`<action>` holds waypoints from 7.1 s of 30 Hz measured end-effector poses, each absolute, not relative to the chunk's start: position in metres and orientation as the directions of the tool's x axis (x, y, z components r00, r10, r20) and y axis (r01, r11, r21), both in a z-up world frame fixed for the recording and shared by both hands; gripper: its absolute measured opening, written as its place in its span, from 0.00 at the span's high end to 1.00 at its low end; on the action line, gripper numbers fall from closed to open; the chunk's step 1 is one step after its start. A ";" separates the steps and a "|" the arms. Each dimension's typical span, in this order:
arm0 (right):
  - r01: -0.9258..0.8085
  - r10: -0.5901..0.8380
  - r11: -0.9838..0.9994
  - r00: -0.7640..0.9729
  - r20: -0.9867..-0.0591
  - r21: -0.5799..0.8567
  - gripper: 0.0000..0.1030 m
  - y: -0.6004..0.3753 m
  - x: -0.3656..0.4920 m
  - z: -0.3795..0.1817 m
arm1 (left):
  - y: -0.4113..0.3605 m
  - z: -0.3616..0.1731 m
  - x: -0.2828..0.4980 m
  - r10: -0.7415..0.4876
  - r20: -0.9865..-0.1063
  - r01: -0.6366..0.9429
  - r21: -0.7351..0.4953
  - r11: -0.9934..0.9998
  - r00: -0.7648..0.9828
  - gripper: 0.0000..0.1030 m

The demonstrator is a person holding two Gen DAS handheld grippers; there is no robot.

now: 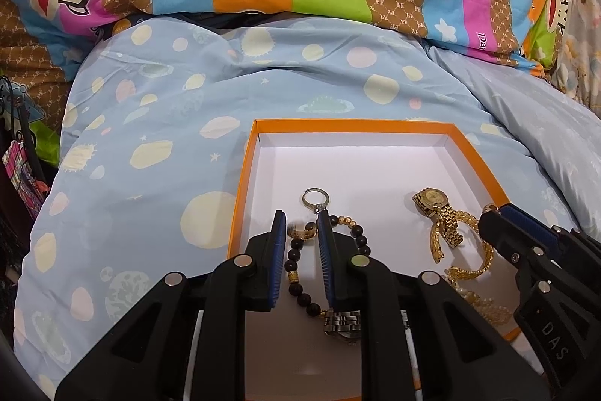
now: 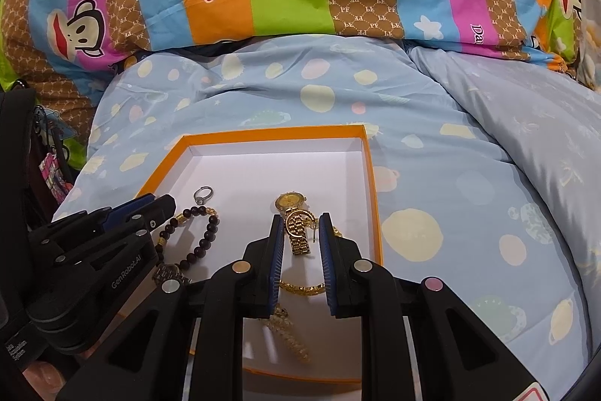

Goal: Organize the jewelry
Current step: 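Lower both tools into the box and open them to release the hoops, then withdraw both open tools from the box toward the remaining earrings, then grasp the gold dangle earring with the right tool, then grasp the pearl earring with the left tool while the right tool holds the dangle earring, then carry both earrings over the orange box, then lower both tools into the box and open them to release the earrings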

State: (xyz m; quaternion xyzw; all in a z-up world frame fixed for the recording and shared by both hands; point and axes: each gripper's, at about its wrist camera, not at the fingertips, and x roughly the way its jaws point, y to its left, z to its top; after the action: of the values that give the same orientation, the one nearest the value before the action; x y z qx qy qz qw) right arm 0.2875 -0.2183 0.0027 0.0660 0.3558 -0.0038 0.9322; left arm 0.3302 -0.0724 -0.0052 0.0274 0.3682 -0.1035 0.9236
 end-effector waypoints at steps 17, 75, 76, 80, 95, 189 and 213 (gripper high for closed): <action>0.060 0.024 0.993 0.747 -0.665 0.104 0.79 -0.216 0.287 0.003 | -0.074 -0.006 0.330 -0.140 -0.690 0.193 0.000 0.981 0.710 0.69; -0.023 0.074 0.997 0.625 -0.777 0.076 0.81 -0.168 0.144 -0.010 | 0.002 -0.006 0.171 -0.244 -0.710 0.240 -0.108 0.965 0.661 0.56; -0.015 0.072 0.997 0.627 -0.776 0.081 0.81 -0.171 0.141 -0.010 | 0.000 -0.006 0.170 -0.246 -0.711 0.248 -0.104 0.963 0.658 0.56; 0.044 0.056 0.993 0.625 -0.778 0.107 0.81 -0.195 0.120 -0.008 | -0.018 -0.003 0.163 -0.272 -0.709 0.293 -0.096 0.951 0.651 0.56; 0.114 0.054 0.981 0.618 -0.784 0.158 0.81 -0.223 0.105 -0.016 | -0.079 -0.017 0.168 -0.304 -0.773 0.386 -0.083 0.919 0.557 0.56; 0.031 0.037 0.994 0.790 -0.612 0.101 0.81 -0.213 0.309 0.029 | -0.079 0.033 0.347 -0.152 -0.643 0.199 0.000 0.980 0.751 0.78; 0.028 0.037 0.995 0.784 -0.619 0.096 0.81 -0.211 0.311 0.026 | -0.080 0.032 0.349 -0.155 -0.643 0.203 0.001 0.979 0.750 0.78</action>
State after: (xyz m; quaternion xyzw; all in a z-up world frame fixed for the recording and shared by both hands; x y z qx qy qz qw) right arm 0.3109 -0.2114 0.0264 0.0500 0.3285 0.0024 0.9432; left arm 0.3486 -0.0798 0.0320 0.0354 0.3403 -0.0957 0.9347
